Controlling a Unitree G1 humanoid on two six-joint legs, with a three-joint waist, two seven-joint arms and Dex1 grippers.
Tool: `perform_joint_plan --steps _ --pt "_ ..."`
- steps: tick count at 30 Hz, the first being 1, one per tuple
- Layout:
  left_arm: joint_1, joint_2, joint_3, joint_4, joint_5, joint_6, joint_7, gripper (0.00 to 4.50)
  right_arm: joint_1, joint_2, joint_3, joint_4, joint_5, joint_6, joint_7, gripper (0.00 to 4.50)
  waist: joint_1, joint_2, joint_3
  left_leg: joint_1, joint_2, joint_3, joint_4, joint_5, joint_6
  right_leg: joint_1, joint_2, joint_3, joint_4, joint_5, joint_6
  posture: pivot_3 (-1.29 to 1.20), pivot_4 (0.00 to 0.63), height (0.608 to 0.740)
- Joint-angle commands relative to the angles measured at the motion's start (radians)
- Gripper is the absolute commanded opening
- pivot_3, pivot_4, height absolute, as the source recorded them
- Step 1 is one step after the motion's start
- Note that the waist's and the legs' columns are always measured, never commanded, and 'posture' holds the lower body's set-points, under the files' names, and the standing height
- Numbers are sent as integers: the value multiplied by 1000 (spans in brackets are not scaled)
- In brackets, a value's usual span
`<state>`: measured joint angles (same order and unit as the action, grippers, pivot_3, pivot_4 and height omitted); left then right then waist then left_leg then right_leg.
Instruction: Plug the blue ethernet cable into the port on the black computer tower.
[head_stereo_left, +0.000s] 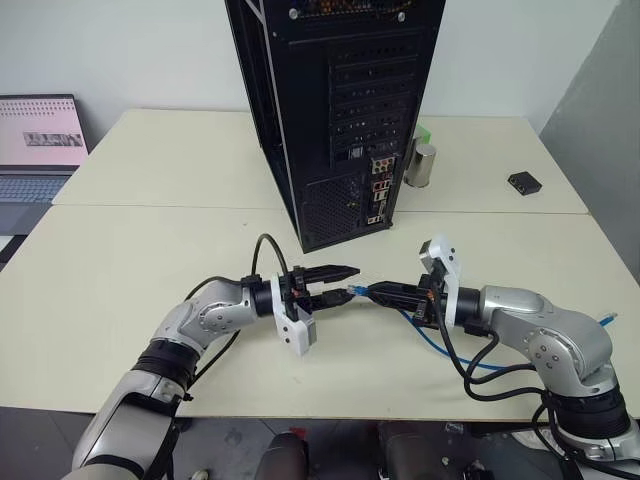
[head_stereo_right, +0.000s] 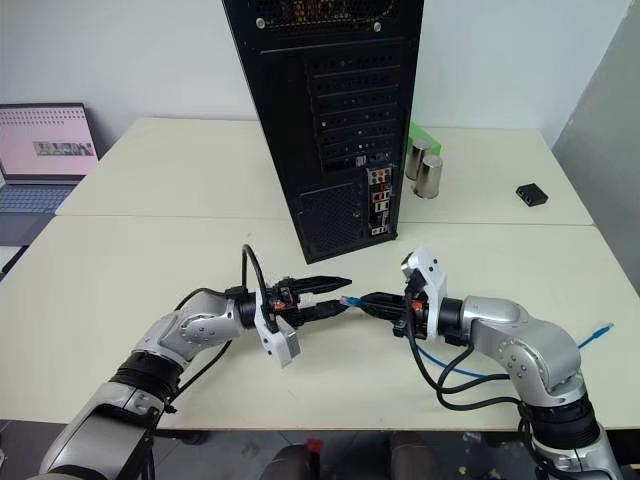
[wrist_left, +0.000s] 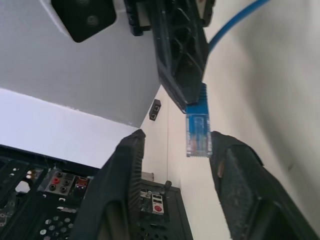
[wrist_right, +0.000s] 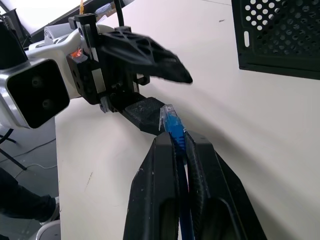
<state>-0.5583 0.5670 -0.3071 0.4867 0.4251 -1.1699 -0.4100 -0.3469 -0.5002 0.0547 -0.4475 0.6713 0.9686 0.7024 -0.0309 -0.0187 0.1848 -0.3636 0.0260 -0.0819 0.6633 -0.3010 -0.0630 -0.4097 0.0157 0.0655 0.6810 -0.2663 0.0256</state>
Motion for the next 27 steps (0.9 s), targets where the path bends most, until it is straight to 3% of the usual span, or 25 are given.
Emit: perform_joint_plan --steps 1,2,5,12,18,27 --pt "24 26 13 -17 -137 74 -37 3094 -15 1 -26 -2 -15 -48 -25 0 -1 0 0 0 0 0 0 0 0 0 0 0 0 0 0 0 150 740" --pt "43 22 25 -35 -189 133 -52 3298 -18 7 -33 3 -32 -67 -43 0 -2 0 0 0 0 0 0 0 0 0 0 0 0 0 0 0 150 740" --pt "123 15 50 -157 -353 329 -103 3298 -43 59 -64 8 -44 -91 -128 0 -5 0 0 0 0 0 0 0 0 0 0 0 0 0 0 0 150 740" --pt "285 -30 63 -528 -590 866 -149 3298 -94 139 1 32 -300 -228 -379 0 -1 0 0 -1 1 -1 0 0 0 0 0 -1 1 0 0 0 150 740" --pt "269 -99 89 -709 -680 1241 -98 3298 -152 246 20 98 -447 -324 -534 0 -2 0 0 0 0 -1 0 0 0 0 0 -1 1 0 0 0 150 740" --pt "208 -204 142 -783 -688 1502 0 3298 -195 331 24 185 -529 -388 -597 0 -2 0 0 0 0 -1 0 0 0 -1 0 0 0 0 0 0 150 740"
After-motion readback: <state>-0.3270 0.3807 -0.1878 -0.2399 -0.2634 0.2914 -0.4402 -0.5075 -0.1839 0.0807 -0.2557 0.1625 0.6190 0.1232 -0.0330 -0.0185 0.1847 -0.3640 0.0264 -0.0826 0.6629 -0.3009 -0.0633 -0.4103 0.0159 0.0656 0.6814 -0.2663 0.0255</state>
